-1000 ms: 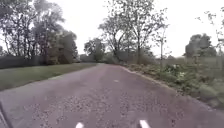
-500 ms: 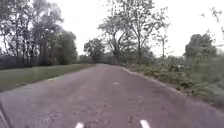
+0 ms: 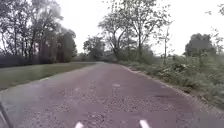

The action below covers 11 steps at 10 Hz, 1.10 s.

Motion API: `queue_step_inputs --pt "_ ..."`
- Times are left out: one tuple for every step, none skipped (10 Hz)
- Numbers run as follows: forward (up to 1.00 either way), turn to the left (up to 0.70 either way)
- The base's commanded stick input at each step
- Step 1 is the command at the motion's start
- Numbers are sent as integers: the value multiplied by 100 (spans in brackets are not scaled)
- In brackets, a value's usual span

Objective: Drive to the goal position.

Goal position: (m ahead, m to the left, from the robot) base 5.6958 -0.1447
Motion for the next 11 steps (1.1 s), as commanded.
queue_step_inputs --pt "70 0" --pt "70 0" --pt "70 0" --pt "70 0" --pt "70 0" --pt "70 0" --pt "70 0" --pt "70 0" --pt "70 0" --pt "70 0" --pt "70 0"
